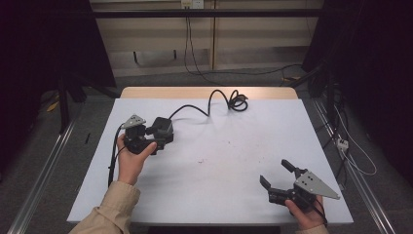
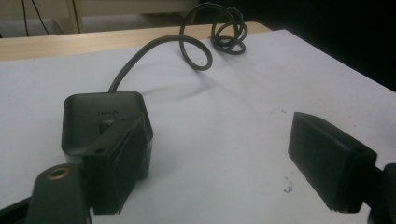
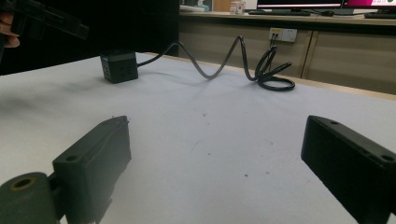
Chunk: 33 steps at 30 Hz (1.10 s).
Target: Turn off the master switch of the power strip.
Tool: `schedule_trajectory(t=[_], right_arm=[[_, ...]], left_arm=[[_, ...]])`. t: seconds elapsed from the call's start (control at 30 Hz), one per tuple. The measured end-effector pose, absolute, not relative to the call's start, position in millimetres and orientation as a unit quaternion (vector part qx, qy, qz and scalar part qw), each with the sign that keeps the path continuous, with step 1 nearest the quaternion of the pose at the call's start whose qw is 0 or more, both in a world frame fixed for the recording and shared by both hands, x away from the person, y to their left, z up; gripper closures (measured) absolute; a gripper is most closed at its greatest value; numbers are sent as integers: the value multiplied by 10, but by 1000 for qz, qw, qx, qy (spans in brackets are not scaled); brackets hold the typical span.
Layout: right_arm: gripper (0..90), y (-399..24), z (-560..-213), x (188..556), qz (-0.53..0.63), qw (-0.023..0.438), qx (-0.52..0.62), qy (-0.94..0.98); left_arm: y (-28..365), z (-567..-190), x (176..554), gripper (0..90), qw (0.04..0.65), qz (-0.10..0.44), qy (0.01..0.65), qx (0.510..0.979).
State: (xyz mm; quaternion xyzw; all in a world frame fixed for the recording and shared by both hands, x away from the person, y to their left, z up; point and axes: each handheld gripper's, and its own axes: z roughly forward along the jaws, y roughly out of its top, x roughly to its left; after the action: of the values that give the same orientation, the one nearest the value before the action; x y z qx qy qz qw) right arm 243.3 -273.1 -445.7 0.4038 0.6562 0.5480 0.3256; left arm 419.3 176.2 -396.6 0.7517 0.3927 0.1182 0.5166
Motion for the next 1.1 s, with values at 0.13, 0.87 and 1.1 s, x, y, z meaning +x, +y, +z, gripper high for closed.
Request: schedule_trajectory(t=[0.13, 0.87, 1.1], right_arm=[[74, -2734, -4458, 2433, 548, 326, 405, 656], [74, -2739, -4461, 2433, 547, 326, 405, 656], [74, -2741, -4462, 2435, 546, 325, 405, 657]], left_arm=[[1794, -3978, 4122, 186, 520, 117, 390, 751], [2071, -4227, 3707, 126, 508, 129, 389, 757], [2184, -4252, 3585, 125, 516, 141, 388, 751]])
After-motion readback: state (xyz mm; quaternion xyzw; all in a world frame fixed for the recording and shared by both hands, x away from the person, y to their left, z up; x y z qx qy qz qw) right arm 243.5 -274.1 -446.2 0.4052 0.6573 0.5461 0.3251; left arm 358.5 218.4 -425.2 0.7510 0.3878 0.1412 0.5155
